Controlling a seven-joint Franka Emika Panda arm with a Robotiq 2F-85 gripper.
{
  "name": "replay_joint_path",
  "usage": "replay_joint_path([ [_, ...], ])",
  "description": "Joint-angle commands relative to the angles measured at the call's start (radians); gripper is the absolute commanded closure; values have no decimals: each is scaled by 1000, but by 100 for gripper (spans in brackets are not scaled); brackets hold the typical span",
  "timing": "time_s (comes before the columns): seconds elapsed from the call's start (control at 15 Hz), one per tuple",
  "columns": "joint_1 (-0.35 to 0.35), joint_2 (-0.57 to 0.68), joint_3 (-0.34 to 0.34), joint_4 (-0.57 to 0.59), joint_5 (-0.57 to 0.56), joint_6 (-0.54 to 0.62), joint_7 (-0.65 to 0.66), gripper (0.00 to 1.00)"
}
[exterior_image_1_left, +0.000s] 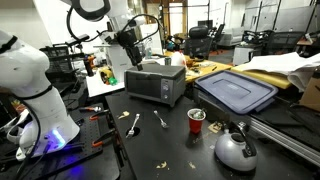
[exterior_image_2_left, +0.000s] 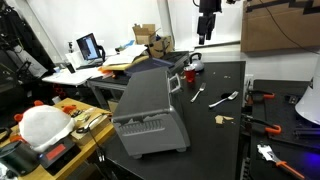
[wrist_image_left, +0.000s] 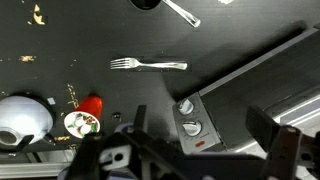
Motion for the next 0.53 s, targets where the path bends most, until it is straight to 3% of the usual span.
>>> replay_joint_path([
  [0.0, 15, 109, -18, 26, 72, 80, -30, 0],
  [0.47, 22, 302, -68, 85, 263, 155, -60, 0],
])
